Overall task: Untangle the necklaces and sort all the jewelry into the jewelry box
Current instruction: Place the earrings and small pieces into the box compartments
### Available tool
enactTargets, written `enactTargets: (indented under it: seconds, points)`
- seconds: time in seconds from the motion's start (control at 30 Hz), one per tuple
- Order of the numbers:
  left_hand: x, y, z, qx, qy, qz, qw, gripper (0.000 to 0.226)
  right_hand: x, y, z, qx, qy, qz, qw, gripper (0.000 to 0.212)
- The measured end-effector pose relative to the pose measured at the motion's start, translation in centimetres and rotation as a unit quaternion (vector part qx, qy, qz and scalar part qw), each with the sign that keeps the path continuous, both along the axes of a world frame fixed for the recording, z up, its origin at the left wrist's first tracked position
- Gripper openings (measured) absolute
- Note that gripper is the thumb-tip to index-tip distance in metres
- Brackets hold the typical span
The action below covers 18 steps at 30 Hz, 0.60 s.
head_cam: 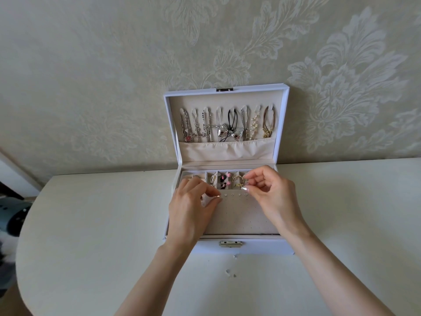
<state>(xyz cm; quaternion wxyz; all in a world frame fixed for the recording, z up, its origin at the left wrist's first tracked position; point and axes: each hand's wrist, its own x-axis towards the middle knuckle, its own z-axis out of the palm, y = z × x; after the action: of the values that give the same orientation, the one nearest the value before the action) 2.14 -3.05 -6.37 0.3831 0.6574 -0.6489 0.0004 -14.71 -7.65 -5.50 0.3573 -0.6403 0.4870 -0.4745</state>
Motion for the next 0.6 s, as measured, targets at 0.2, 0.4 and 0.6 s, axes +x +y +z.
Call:
enactTargets:
  seconds: [0.2, 0.4, 0.6]
  points:
    - [-0.10, 0.05, 0.02, -0.016, -0.004, 0.001, 1.000, 0.018, 0.05, -0.06, -0.06, -0.002, 0.006, 0.003, 1.000, 0.024]
    - [-0.07, 0.07, -0.01, -0.021, -0.009, 0.003, 1.000, 0.019, 0.02, -0.06, -0.17, -0.007, 0.009, 0.009, 1.000, 0.025]
    - [0.04, 0.20, 0.22, -0.007, 0.060, 0.030, 0.998, 0.013, 0.00, 0.10, 0.03, -0.011, 0.013, 0.015, 1.000, 0.025]
